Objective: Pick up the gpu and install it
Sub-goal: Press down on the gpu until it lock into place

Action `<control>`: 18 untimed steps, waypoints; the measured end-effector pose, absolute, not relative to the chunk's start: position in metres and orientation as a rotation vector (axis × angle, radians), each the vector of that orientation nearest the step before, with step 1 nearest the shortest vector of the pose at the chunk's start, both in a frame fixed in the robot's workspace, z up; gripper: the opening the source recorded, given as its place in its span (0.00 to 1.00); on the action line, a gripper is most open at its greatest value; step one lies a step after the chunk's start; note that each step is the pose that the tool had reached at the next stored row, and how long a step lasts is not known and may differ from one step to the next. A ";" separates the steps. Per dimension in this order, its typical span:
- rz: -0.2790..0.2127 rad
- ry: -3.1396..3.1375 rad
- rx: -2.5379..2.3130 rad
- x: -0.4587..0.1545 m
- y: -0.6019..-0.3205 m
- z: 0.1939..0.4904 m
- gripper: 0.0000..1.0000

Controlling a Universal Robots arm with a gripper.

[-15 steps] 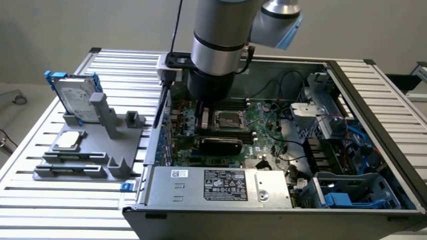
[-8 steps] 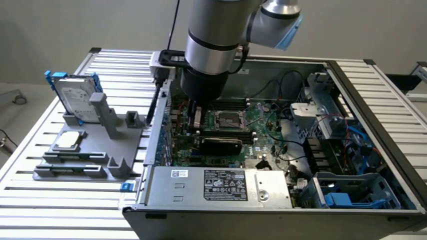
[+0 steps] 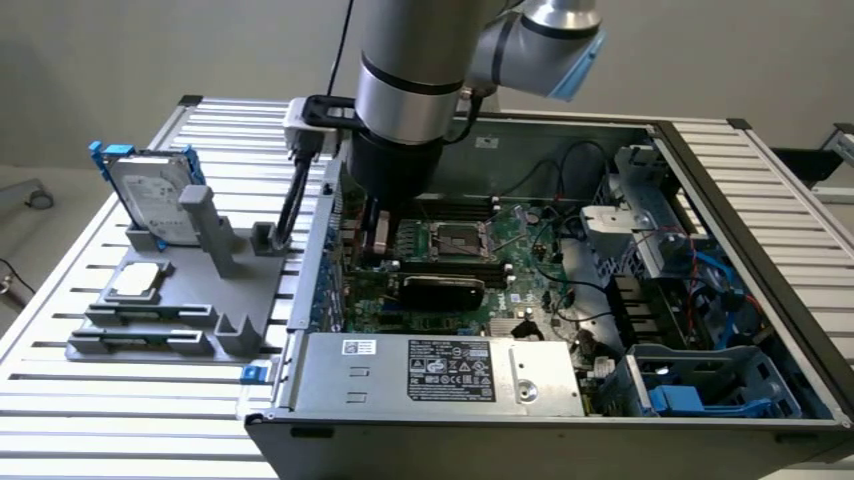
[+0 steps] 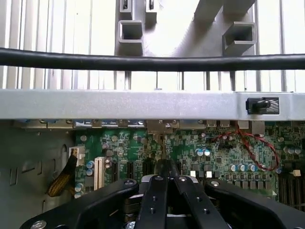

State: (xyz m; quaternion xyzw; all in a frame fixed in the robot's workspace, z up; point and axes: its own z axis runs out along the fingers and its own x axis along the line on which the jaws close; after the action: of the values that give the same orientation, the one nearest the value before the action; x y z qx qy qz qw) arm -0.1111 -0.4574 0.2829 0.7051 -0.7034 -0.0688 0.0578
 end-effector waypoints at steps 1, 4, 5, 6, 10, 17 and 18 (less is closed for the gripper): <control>-0.207 -2.129 2.136 -0.112 -0.457 0.283 0.11; -0.205 -2.120 2.133 -0.114 -0.457 0.285 0.11; -0.205 -2.117 2.132 -0.114 -0.457 0.286 0.11; -0.204 -2.115 2.130 -0.114 -0.456 0.287 0.11; -0.201 -2.102 2.122 -0.115 -0.456 0.290 0.11; -0.199 -2.076 2.096 -0.116 -0.455 0.292 0.11; -0.199 -2.074 2.093 -0.117 -0.454 0.292 0.11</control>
State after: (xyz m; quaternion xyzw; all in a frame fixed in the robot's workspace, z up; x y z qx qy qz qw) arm -0.1166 -0.4543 0.2919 0.7056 -0.6991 -0.0670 0.0941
